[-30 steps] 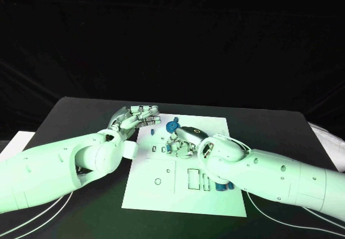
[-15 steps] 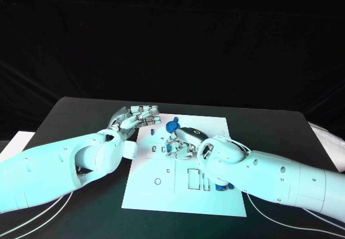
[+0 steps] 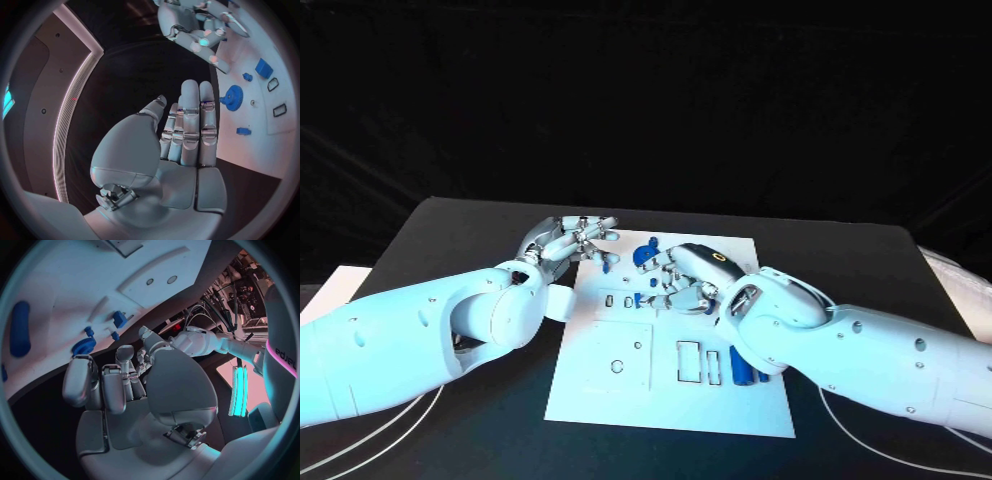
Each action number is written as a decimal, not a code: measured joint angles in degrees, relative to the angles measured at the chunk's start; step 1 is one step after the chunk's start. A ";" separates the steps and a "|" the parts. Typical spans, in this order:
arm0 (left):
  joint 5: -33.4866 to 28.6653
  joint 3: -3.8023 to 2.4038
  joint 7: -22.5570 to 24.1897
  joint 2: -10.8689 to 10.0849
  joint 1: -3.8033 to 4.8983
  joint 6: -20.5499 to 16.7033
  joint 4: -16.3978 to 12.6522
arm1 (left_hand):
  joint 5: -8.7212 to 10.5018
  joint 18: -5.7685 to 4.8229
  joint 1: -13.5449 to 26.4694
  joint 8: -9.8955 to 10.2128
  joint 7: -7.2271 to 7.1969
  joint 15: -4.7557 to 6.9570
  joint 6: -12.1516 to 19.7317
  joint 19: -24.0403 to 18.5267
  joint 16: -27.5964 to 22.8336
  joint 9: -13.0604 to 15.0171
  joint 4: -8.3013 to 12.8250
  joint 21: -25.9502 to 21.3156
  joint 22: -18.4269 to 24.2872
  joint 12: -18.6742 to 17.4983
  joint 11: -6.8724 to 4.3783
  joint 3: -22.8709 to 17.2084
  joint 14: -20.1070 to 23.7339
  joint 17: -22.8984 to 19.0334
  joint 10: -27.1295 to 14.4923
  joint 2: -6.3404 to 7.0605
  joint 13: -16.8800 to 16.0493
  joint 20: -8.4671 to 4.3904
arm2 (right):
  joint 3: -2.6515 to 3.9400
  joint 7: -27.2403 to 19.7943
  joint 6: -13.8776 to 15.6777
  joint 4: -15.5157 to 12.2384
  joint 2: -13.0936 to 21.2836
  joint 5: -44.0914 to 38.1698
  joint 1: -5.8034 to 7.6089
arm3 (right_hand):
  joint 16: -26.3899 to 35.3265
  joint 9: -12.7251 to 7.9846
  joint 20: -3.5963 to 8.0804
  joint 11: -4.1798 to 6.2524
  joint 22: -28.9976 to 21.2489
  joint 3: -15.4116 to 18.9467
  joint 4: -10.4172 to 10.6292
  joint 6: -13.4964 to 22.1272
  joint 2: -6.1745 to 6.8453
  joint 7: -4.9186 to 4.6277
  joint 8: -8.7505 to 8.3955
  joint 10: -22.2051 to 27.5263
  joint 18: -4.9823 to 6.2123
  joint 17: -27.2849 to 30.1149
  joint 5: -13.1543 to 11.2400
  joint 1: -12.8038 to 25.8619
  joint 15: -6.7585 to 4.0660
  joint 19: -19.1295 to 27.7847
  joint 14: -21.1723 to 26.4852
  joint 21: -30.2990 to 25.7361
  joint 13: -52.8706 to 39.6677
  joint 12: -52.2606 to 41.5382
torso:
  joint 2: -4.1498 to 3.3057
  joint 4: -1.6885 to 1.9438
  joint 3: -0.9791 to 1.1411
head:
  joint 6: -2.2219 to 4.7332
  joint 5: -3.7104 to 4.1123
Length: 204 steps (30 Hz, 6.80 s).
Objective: Assemble the parts on the task board
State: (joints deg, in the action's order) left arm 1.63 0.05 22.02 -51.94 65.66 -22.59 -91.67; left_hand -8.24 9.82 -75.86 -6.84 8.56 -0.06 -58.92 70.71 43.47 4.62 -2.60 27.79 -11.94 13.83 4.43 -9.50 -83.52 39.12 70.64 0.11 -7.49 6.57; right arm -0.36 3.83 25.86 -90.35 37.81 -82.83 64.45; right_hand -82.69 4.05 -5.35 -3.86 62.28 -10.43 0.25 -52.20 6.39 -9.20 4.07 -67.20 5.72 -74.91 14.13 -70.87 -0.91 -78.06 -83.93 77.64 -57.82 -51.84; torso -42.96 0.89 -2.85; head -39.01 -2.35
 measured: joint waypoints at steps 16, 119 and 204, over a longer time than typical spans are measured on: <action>29.09 -0.02 -37.66 1.46 7.19 15.89 2.23 | 2.95 -3.12 9.50 -12.79 -4.24 3.20 -3.07 7.63 46.19 9.88 -13.67 41.57 -44.40 43.93 -4.24 10.49 -0.51 35.83 0.13 -1.25 -41.95 -3.63 | 0.54 -9.46 -4.92 -3.60 16.02 24.90 7.60 | 0.42 0.23 0.00 0.14 -0.26 -0.10 -0.42 -0.55 -2.08 0.13 1.02 -0.15 0.00 0.01 1.08 -2.08 0.00 0.00 0.00 -0.22 -0.77 -1.85 | 1.53 -0.83 0.76 | -1.01 -1.00; 56.73 2.21 -60.47 20.59 10.59 41.99 17.40 | 5.16 -6.27 5.92 -29.24 -6.36 4.80 5.22 13.44 46.40 30.74 -12.69 54.96 -62.97 52.74 -6.18 21.30 -0.60 35.82 3.08 -9.23 -52.39 -5.13 | 0.19 -8.48 -8.89 0.15 14.54 30.64 8.05 | 0.99 0.28 0.22 0.20 -1.17 -0.25 -0.57 -1.23 -2.30 0.41 1.69 -0.23 0.00 0.00 2.29 -2.30 -0.01 0.21 0.00 -0.67 -0.24 -2.22 | 1.96 -0.26 0.76 | -3.90 -0.95; 63.45 2.55 -59.77 17.03 9.40 38.77 12.95 | -1.54 -6.71 6.63 -28.86 -5.67 5.18 7.59 13.33 46.40 36.94 -9.62 54.29 -62.98 51.41 -6.18 -20.98 -0.57 35.79 3.70 7.34 -52.18 -5.22 | -0.14 -9.33 -12.96 1.02 13.90 31.39 7.93 | 1.45 0.21 0.42 0.20 -1.53 1.98 1.65 -1.22 -3.29 0.42 2.34 -0.23 0.00 0.00 2.95 0.22 -0.01 0.41 0.00 -1.07 0.63 -2.43 | 1.95 -0.03 0.62 | -5.36 -1.66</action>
State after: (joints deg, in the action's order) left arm 65.08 2.59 -37.75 -34.91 75.07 16.18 -78.73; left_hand -9.78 3.11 -69.23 -35.70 2.89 5.12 -51.33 84.04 89.86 41.56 -12.22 82.09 -74.93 65.24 -1.75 -30.48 -84.09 74.92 74.34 7.46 -59.67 1.35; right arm -0.50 -5.50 12.90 -89.33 51.71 -51.44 72.38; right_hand -81.24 4.26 -4.93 -3.67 60.75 -8.46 1.90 -53.42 3.10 -8.78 6.41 -67.42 5.72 -74.90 17.08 -70.65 -0.92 -77.65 -83.93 76.56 -57.19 -54.27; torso -41.01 0.86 -2.22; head -44.37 -4.00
